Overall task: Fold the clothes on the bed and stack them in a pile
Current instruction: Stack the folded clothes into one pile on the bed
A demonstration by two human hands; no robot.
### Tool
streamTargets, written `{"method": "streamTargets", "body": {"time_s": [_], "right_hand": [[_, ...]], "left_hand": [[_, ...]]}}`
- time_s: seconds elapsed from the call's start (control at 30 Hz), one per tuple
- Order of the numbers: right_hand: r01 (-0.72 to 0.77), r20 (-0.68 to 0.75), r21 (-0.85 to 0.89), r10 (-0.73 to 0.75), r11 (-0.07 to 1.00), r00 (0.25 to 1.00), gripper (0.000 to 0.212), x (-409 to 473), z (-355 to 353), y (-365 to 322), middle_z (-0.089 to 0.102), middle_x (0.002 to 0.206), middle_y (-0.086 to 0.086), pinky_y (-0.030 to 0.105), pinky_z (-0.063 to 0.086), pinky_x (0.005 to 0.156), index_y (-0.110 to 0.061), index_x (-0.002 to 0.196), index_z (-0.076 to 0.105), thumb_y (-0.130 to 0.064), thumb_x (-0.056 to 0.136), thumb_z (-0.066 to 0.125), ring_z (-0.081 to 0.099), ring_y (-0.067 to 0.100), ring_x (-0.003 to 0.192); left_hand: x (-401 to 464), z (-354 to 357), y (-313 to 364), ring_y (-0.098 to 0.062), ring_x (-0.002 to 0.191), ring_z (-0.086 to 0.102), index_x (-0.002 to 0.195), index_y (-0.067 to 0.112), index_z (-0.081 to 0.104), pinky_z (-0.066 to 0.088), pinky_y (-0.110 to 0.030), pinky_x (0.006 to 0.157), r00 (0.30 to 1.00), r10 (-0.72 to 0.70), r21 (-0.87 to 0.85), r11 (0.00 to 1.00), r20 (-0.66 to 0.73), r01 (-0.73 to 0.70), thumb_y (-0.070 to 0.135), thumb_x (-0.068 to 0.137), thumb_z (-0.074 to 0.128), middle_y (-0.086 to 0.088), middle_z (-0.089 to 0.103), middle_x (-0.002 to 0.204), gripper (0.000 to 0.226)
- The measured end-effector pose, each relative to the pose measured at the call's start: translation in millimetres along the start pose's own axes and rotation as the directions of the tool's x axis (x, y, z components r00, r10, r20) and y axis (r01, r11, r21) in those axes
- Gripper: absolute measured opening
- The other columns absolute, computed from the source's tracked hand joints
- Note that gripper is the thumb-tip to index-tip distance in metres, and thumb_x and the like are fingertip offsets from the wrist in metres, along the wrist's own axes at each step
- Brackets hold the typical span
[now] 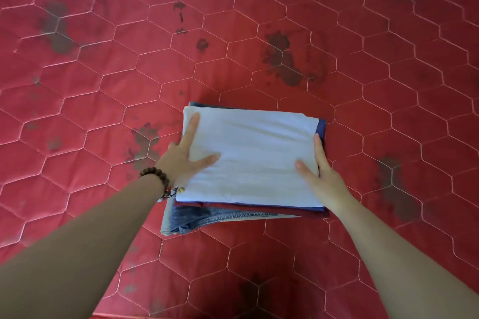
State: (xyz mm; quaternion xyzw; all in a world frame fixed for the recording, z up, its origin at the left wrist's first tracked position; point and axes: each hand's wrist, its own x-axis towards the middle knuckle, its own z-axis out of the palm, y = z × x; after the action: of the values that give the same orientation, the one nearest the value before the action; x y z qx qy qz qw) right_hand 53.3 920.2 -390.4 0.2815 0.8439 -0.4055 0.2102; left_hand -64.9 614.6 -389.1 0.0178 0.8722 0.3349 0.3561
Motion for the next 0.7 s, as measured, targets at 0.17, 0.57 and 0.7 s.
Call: {"method": "streamTargets", "body": {"time_s": [0.17, 0.57, 0.7], "right_hand": [[0.051, -0.050, 0.036, -0.049, 0.998, 0.998, 0.075, 3, 6, 5, 0.045, 0.141, 0.011, 0.037, 0.037, 0.085, -0.076, 0.130, -0.012, -0.071, 0.084, 0.047, 0.048, 0.030, 0.118], [0.139, -0.055, 0.044, -0.137, 0.989, 0.989, 0.088, 13, 5, 8, 0.055, 0.123, 0.010, 0.032, 0.051, 0.070, -0.073, 0.132, -0.013, -0.078, 0.074, 0.053, 0.064, 0.022, 0.086], [0.117, 0.000, 0.125, -0.118, 0.985, 0.993, 0.087, 19, 1, 8, 0.061, 0.119, -0.008, 0.018, 0.045, 0.070, -0.075, 0.132, -0.006, -0.073, 0.073, 0.057, 0.061, 0.009, 0.092]], "left_hand": [[-2, 3, -4, -0.039, 0.105, 0.056, 0.128, 0.072, -0.024, 0.049, -0.051, 0.093, 0.999, 0.038, 0.023, 0.999, 0.003, -0.038, 0.089, 0.061, 0.054, -0.020, 0.058, 0.115, 0.104], [-7, 7, -4, -0.012, 0.084, 0.063, 0.122, 0.078, -0.020, 0.048, -0.024, 0.068, 0.999, 0.035, -0.088, 0.995, -0.036, -0.038, 0.076, 0.066, 0.060, 0.007, 0.062, 0.107, 0.099], [-7, 10, -3, -0.020, 0.093, 0.064, 0.122, 0.080, -0.017, 0.049, -0.032, 0.078, 0.998, 0.040, -0.117, 0.992, -0.048, -0.046, 0.072, 0.068, 0.063, 0.007, 0.062, 0.116, 0.098]]}}
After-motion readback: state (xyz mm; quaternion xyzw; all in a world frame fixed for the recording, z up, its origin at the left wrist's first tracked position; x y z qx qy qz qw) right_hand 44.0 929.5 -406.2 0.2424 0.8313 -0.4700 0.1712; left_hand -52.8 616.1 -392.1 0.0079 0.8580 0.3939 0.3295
